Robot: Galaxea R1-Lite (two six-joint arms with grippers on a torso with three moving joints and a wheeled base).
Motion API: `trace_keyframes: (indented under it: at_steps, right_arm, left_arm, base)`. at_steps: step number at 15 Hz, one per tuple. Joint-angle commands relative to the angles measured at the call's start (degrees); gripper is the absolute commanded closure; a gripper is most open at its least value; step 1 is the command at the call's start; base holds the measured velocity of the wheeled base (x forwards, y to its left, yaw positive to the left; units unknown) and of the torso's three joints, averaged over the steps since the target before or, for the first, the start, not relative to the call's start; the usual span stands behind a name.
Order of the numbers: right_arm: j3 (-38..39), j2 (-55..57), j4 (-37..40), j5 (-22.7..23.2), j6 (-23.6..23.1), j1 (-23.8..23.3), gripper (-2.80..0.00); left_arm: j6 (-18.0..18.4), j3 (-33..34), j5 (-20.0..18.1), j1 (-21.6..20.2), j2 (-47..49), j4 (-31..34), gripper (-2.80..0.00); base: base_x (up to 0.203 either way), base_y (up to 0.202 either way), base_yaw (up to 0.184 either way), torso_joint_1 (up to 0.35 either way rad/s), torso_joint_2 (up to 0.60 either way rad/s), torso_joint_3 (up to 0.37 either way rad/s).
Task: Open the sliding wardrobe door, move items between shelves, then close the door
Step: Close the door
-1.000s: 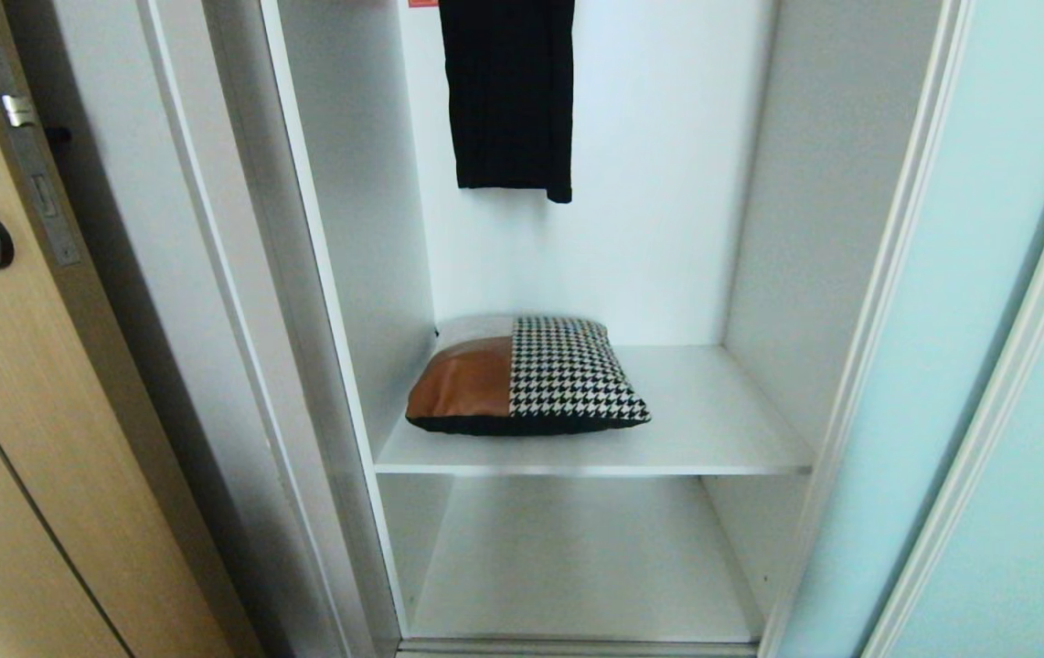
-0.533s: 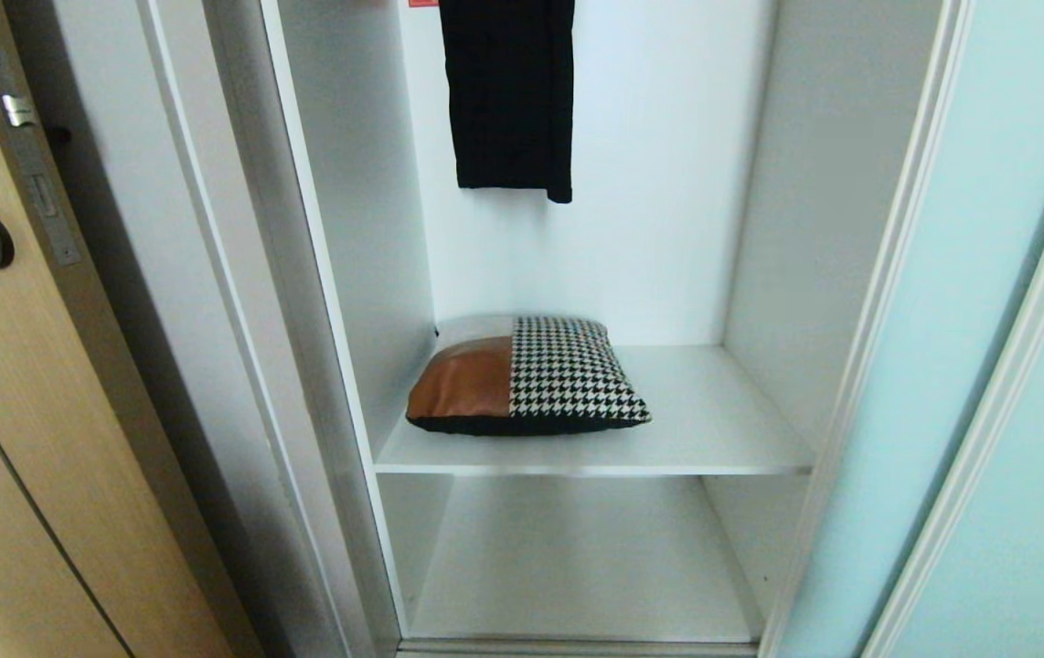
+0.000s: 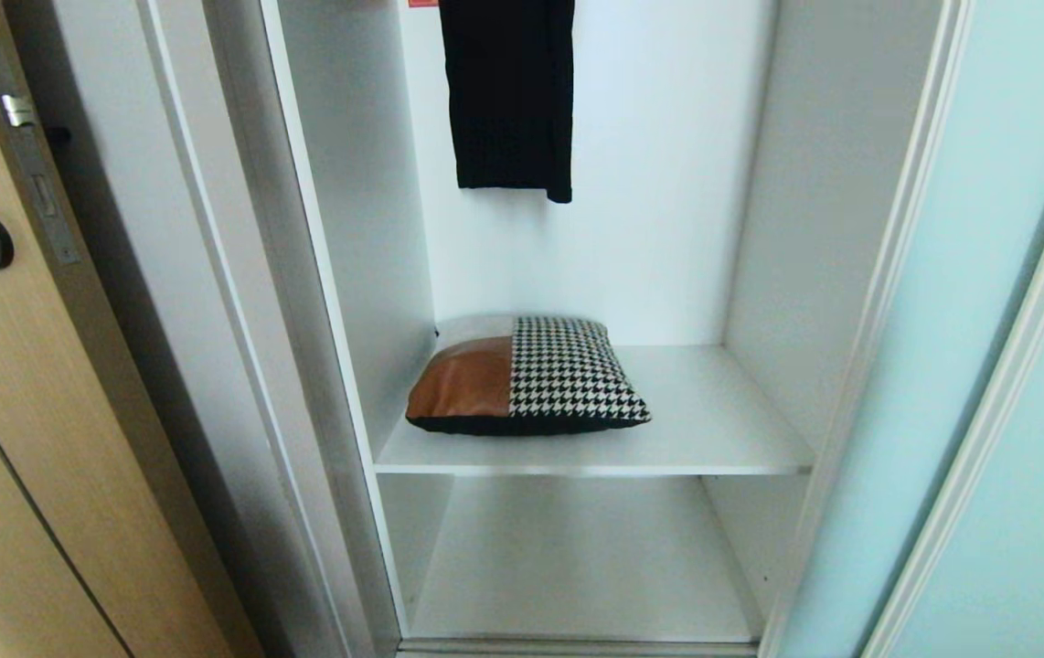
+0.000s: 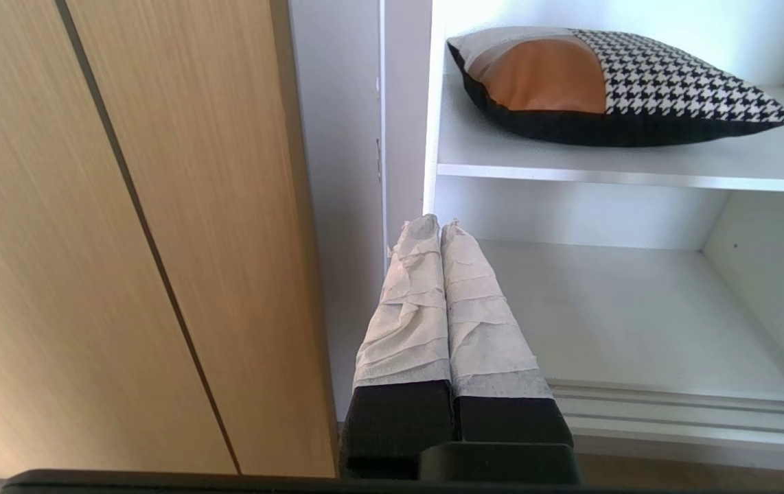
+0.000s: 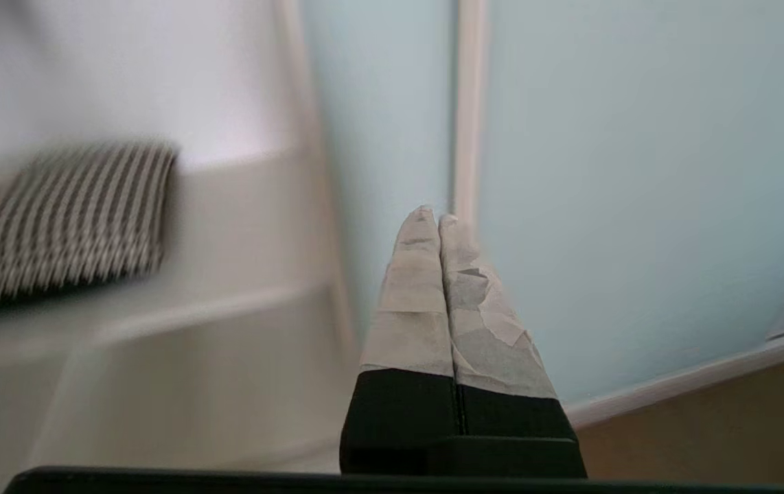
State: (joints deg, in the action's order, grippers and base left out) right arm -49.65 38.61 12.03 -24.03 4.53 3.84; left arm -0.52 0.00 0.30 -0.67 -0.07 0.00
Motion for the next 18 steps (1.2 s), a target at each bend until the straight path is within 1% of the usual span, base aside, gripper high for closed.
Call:
trace_keyframes:
  at_steps: [1, 2, 3, 4, 7, 9, 10, 11, 15, 17, 18]
  right_arm:
    - [-5.3, 5.4, 0.2, -0.5, -0.2, -1.9, 0.00]
    - [-6.7, 6.8, 0.3, 0.3, -1.0, -5.7, 0.00]
    - [-7.7, 8.4, 0.0, 2.5, -2.3, -11.2, 0.00]
    - [-8.4, 10.1, -0.4, 6.0, -3.7, -17.0, 0.00]
    - [-11.7, 15.8, -2.6, 20.9, -7.5, -33.0, 0.00]
    - [-15.0, 20.3, -3.6, 29.8, -10.5, -41.6, 0.00]
    - [-16.0, 22.8, -4.7, 34.2, -12.2, -44.6, 0.00]
    - [-16.4, 24.9, -5.9, 39.1, -13.3, -46.2, 0.00]
    - [-16.6, 32.7, -10.3, 58.2, -14.4, -51.9, 0.00]
    - [-16.7, 36.9, -12.3, 66.1, -14.3, -54.2, 0.00]
    - [-16.9, 38.5, -12.5, 68.4, -14.2, -54.7, 0.00]
  left_arm:
    - [0.0, 0.1, 0.0, 0.0, 0.1, 0.0, 0.00]
    - [0.0, 0.1, 0.0, 0.0, 0.1, 0.0, 0.00]
    - [0.0, 0.1, 0.0, 0.0, 0.1, 0.0, 0.00]
    - [0.0, 0.1, 0.0, 0.0, 0.1, 0.0, 0.00]
    - [0.0, 0.1, 0.0, 0.0, 0.1, 0.0, 0.00]
    - [0.0, 0.1, 0.0, 0.0, 0.1, 0.0, 0.00]
    - [0.0, 0.1, 0.0, 0.0, 0.1, 0.0, 0.00]
    - [0.0, 0.1, 0.0, 0.0, 0.1, 0.0, 0.00]
    - [0.0, 0.1, 0.0, 0.0, 0.1, 0.0, 0.00]
    - [0.0, 0.1, 0.0, 0.0, 0.1, 0.0, 0.00]
    - [0.0, 0.1, 0.0, 0.0, 0.1, 0.0, 0.00]
  base:
    - [0.000, 0.000, 0.000, 0.000, 0.00, 0.000]
    - [0.000, 0.000, 0.000, 0.000, 0.00, 0.000]
    - [0.000, 0.000, 0.000, 0.000, 0.00, 0.000]
    - [0.000, 0.000, 0.000, 0.000, 0.00, 0.000]
    - [0.000, 0.000, 0.000, 0.000, 0.00, 0.000]
    - [0.000, 0.000, 0.000, 0.000, 0.00, 0.000]
    - [0.000, 0.000, 0.000, 0.000, 0.00, 0.000]
    - [0.000, 0.000, 0.000, 0.000, 0.00, 0.000]
    - [0.000, 0.000, 0.000, 0.000, 0.00, 0.000]
    - [0.000, 0.000, 0.000, 0.000, 0.00, 0.000]
    - [0.000, 0.000, 0.000, 0.000, 0.00, 0.000]
